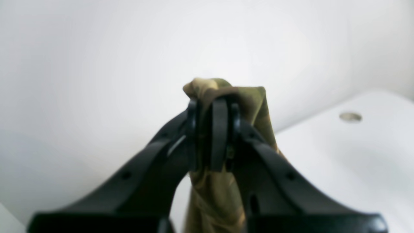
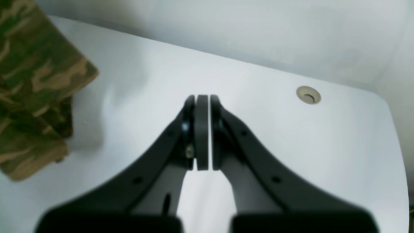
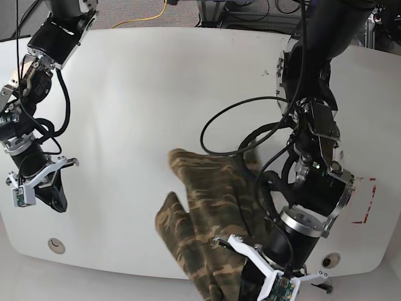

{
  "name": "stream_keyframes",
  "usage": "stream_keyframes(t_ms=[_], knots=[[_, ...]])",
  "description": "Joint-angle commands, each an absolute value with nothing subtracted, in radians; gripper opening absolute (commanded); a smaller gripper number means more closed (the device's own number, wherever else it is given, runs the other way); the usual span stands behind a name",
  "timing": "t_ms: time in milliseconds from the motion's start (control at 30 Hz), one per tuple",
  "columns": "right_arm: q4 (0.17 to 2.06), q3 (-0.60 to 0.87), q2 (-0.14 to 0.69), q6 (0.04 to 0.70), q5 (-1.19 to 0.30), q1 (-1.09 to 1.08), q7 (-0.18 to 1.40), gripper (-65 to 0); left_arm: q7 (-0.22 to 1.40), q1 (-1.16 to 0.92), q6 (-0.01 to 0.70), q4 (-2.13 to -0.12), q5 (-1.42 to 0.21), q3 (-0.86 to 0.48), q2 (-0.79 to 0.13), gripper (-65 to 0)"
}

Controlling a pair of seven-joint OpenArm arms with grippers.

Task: Layout the t-shirt on the table in an organized manner, then fold the t-shirt properly
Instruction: 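Lift the shirt with both grippers and shake it out, then lower the shirt onto the table and open both grippers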

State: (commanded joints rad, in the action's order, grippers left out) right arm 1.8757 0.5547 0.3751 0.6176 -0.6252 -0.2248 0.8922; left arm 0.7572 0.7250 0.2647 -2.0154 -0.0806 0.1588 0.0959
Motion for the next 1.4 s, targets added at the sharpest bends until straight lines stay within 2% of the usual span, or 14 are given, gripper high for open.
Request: stream_keyframes(t_ms=[267,400,733,867,1033,1100,1200,1300,1400], knots=[[1.876,0.587,0.375,0.618,-0.63,-0.185,0.892,-64.8,0.832,0.702,0.265,-2.015,-0.085,0.145,0.105,-65.0],[1.876,0.588,0.367,0.618,-0.63,-0.182,0.892,-64.8,0.832,0.608,0.265,-2.015,-0.088,0.124,0.096,-65.0],[1.89,0.59,0.331,0.615,-0.624,-0.145,0.892,-63.4,0.831,0.274,0.266,-2.011,-0.09,0.082,-0.004,-65.0],[1.89,0.59,0.323,0.611,-0.63,-0.102,0.892,-52.6,0.831,0.14,0.317,-2.008,-0.088,0.082,-0.025,-65.0],[1.893,0.59,0.266,0.611,-0.63,-0.035,0.892,-31.5,0.834,-0.001,0.458,-1.985,-0.081,0.079,-0.042,-65.0],[1.905,0.59,0.237,0.611,-0.621,-0.012,0.892,-25.7,0.834,-0.041,0.484,-1.983,-0.081,0.077,-0.051,-65.0],[1.911,0.59,0.2,0.611,-0.622,0.024,0.892,-20.9,0.834,-0.084,0.501,-1.983,-0.079,0.077,-0.053,-65.0],[1.911,0.59,0.168,0.611,-0.622,0.05,0.892,-20.3,0.835,-0.108,0.499,-1.985,-0.079,0.076,-0.053,-54.3],[1.911,0.59,0.145,0.611,-0.622,0.074,0.892,-20.3,0.835,-0.119,0.498,-1.988,-0.081,0.059,-0.074,-37.2]])
